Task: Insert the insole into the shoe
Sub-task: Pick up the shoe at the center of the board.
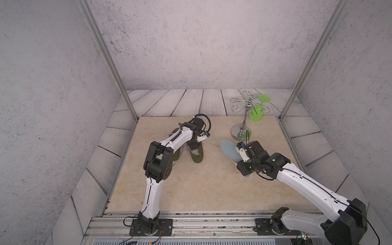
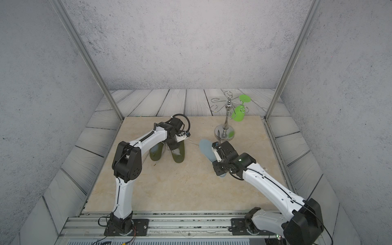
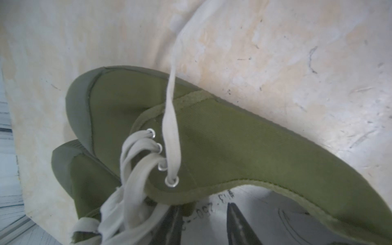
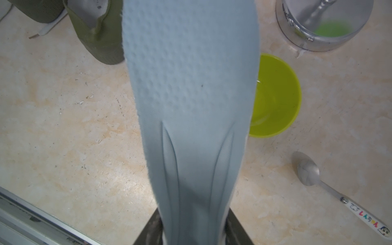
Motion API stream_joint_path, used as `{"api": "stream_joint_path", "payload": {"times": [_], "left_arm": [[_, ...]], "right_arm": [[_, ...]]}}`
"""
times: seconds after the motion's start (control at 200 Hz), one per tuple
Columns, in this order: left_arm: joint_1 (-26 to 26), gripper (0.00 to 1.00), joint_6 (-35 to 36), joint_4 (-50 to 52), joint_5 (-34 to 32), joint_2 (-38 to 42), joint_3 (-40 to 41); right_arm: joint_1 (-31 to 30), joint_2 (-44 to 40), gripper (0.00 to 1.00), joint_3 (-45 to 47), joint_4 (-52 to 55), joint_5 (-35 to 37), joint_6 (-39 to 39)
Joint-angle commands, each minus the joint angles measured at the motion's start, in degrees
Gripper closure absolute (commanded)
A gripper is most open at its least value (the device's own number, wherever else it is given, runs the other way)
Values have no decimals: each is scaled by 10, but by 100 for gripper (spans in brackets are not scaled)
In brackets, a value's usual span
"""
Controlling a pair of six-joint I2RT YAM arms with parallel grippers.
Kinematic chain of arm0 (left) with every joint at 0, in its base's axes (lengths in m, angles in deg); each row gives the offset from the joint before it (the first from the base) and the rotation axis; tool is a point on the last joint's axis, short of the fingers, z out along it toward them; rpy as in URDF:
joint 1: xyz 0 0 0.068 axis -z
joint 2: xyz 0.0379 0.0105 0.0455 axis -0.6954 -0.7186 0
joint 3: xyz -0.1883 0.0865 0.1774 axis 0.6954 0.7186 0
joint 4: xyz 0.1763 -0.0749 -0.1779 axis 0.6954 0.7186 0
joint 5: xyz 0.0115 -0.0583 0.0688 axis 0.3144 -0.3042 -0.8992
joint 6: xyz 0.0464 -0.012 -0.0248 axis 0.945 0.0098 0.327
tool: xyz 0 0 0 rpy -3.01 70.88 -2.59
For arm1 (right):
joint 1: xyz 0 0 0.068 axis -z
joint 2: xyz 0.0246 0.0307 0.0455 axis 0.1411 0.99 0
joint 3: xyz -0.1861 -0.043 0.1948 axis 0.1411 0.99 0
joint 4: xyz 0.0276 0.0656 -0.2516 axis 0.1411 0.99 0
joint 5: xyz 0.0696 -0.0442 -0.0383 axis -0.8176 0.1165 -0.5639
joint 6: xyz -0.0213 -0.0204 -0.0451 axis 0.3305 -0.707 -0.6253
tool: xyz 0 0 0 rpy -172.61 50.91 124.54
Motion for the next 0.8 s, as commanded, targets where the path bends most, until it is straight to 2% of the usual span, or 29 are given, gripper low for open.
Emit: {"api": "stream_joint_path", "payload": {"times": [0.0, 0.585, 0.726, 0.796], "left_arm": [[2, 61, 26, -20, -32, -20, -4], [2, 62, 53, -90, -35, -24, 28], [2, 84, 60, -119, -58, -21, 41], [1, 88, 63, -133, -69, -20, 46]], "right_arm": [[5, 6, 57, -20, 12, -6, -10], [17, 4, 57, -25, 22, -7, -15], [18, 5, 57, -29, 23, -9, -16], [18, 6, 57, -31, 25, -8, -17]]}}
